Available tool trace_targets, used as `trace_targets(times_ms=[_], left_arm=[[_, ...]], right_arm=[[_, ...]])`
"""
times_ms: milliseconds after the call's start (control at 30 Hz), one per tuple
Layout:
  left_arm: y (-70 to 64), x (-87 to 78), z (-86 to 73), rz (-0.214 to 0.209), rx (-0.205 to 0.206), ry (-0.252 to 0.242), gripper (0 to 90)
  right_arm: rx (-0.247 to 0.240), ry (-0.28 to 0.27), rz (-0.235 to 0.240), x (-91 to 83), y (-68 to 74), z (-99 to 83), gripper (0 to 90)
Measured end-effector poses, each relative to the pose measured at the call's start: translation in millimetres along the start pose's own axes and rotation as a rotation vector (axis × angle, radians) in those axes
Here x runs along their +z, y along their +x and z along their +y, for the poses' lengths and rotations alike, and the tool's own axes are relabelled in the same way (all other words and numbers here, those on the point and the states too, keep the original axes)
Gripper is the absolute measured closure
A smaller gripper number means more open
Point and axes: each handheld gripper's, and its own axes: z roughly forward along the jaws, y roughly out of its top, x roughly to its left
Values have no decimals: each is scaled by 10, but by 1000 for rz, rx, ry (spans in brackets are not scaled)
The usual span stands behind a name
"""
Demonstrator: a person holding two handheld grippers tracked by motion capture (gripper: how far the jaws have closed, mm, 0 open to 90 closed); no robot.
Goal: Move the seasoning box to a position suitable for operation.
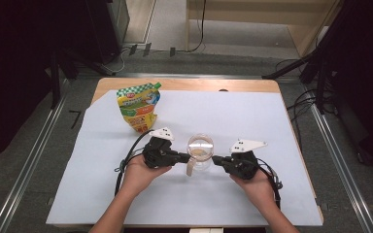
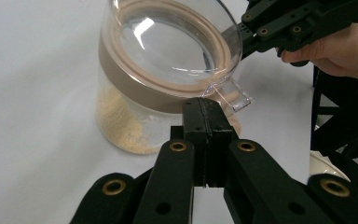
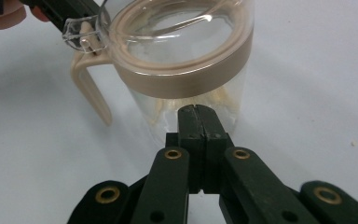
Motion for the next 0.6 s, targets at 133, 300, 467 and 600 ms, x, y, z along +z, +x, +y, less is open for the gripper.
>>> trace_targets(times_ms=[133,300,467,600], left_arm=[[-50,45,14,-10,12,7,900],[-134,134,33,-29,33,12,900],[-206,213,44,-42,44,2,900],[-250,260,62,-69,40,-22,900]], right_arm=[[15,0,-10,-10,-20,0,900],[32,-5,-32,-27,-80,0,900],[44,-9,-48,-31,-127,-1,900],[79,5,-66,-29,-149,14,900]])
